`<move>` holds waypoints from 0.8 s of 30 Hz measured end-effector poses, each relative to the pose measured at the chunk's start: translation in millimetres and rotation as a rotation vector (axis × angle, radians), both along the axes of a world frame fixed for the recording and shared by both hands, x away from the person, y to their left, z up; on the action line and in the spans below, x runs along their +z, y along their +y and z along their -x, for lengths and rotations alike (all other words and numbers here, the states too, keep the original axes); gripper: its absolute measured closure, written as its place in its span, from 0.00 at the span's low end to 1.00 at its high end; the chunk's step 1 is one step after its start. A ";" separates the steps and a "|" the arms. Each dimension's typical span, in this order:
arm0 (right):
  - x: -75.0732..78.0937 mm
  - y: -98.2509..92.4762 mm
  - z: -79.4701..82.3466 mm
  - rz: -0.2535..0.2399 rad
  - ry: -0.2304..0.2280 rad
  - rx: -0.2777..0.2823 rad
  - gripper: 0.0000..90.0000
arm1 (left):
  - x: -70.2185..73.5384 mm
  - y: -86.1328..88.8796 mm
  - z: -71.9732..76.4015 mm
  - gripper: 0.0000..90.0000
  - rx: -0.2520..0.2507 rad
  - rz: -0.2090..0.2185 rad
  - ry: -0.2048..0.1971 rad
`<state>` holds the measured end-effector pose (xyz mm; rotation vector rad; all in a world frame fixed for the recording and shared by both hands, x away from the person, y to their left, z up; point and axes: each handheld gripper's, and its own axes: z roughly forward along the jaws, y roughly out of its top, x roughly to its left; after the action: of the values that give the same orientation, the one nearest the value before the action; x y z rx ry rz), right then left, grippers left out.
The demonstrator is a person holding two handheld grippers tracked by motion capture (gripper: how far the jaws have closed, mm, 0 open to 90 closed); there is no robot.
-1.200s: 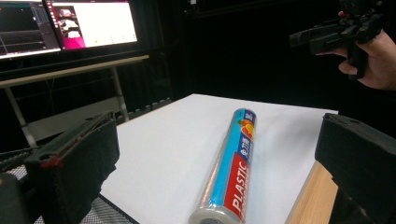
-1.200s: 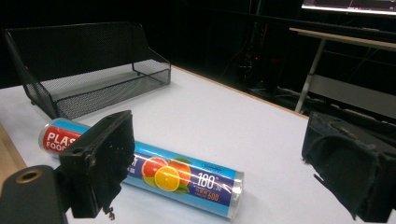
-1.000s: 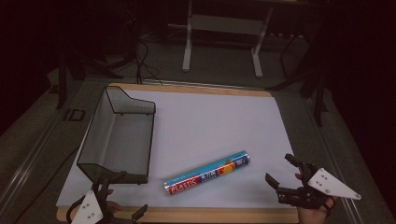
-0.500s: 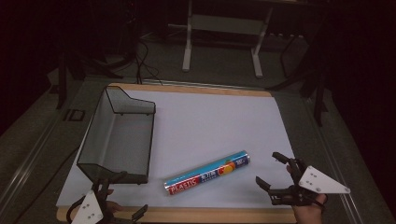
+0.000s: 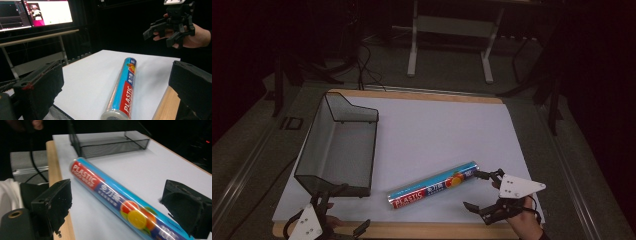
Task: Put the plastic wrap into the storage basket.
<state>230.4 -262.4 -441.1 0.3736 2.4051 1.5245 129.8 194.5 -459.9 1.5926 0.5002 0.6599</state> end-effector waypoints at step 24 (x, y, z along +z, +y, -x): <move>1.2 60.2 -35.1 0.290 0.103 0.112 0.10 | -1.0 0.5 5.1 0.01 0.012 -0.010 0.007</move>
<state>265.5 -202.2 -439.9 0.2650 2.7189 1.1963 124.7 195.1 -461.0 1.6028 0.5131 0.6669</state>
